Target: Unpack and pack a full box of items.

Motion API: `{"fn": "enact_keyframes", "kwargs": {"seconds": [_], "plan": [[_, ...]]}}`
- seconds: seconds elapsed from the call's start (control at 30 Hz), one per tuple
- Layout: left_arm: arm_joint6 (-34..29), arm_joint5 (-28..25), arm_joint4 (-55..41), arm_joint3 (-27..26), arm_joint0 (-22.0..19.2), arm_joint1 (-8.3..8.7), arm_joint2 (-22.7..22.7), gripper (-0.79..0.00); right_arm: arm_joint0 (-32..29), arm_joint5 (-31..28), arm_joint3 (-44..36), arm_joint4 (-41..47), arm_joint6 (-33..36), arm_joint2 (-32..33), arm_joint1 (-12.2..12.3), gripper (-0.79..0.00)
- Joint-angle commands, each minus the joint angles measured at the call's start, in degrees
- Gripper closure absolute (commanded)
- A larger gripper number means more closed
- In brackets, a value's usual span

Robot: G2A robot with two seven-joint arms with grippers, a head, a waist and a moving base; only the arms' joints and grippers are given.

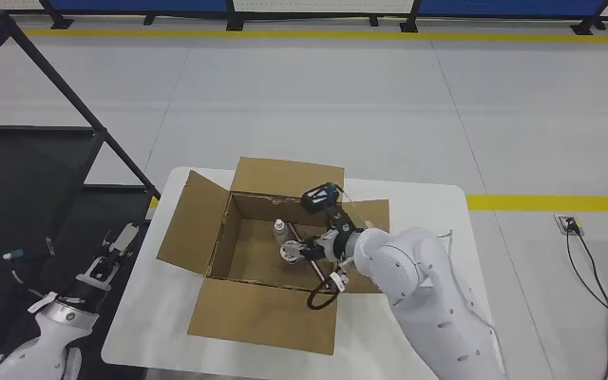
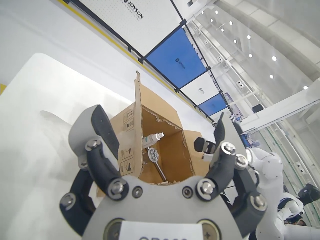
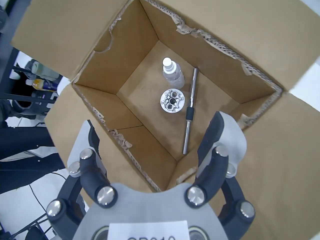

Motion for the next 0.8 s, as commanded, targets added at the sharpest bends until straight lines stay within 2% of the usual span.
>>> {"fn": "enact_keyframes", "kwargs": {"seconds": [0.0,0.23,0.43,0.5,0.57,0.77], "plan": [[-0.9,-0.1,0.1,0.7,-1.0,0.02,1.2,-0.785,-2.1,-0.1,-2.7,1.3,-0.4,4.0,0.5,-0.785],[-2.5,-0.4,0.1,0.5,-2.3,-0.02,3.8,-0.785,-5.7,-4.4,-3.4,13.7,2.8,18.6,2.5,-0.785],[-2.5,0.0,0.8,-1.3,-2.3,-0.14,5.7,-0.785,-5.6,-6.7,3.9,22.9,6.8,27.1,4.1,-0.785],[-2.7,-0.1,1.0,-2.3,-2.1,-0.16,6.2,-0.785,-5.8,-4.7,6.9,27.2,6.3,29.7,4.4,-0.785],[-2.9,0.1,1.4,-3.1,-2.0,-0.18,6.6,-0.785,-5.6,-3.7,9.1,30.6,7.7,31.3,4.7,-0.785],[-3.3,0.5,2.2,-5.3,-1.8,-0.28,8.6,-0.785,-5.6,-3.7,9.1,30.6,7.7,31.3,4.7,-0.785]]}}
